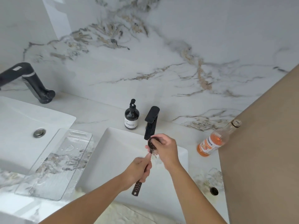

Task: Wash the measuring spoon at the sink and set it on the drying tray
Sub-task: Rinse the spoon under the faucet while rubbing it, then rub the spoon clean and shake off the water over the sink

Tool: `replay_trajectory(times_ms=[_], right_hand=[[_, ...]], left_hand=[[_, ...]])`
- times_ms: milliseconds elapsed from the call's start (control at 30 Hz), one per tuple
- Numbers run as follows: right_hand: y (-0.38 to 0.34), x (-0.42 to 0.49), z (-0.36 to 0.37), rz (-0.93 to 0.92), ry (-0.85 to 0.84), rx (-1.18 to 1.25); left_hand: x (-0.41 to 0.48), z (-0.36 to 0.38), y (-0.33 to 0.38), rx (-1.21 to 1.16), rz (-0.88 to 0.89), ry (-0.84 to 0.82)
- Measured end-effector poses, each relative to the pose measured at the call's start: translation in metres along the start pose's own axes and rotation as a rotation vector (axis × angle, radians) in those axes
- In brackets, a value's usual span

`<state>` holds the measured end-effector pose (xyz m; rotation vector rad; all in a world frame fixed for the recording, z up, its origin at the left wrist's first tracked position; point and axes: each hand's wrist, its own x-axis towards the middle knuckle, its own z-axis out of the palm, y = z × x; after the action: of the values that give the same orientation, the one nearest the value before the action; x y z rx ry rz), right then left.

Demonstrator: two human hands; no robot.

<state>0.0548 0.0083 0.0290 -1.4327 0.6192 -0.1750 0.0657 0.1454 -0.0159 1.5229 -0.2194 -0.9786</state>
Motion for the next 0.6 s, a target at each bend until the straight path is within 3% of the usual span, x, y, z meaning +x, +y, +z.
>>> replay_trajectory(times_ms=[67, 100, 200, 300, 400, 533, 600], right_hand=[[-0.017, -0.002, 0.001, -0.143, -0.006, -0.244], [-0.024, -0.003, -0.001, -0.140, -0.047, -0.219], [-0.037, -0.008, -0.010, 0.038, -0.207, 0.164], [-0.039, -0.015, -0.009, 0.106, -0.074, 0.253], [-0.044, -0.021, -0.006, 0.009, -0.043, 0.259], [-0.072, -0.030, -0.005, -0.158, -0.238, 0.339], [-0.089, -0.036, -0.003, -0.242, -0.325, 0.267]], left_hand=[[-0.003, 0.008, 0.007, -0.004, 0.041, 0.055], [-0.004, 0.010, 0.010, -0.027, 0.063, 0.069], [-0.006, 0.012, 0.021, -0.116, 0.084, 0.049], [-0.008, 0.015, 0.024, -0.092, 0.083, -0.013], [-0.007, 0.016, 0.027, -0.082, 0.141, -0.034], [-0.010, 0.003, 0.030, 0.075, 0.157, -0.026], [-0.011, 0.000, 0.031, 0.013, 0.151, -0.086]])
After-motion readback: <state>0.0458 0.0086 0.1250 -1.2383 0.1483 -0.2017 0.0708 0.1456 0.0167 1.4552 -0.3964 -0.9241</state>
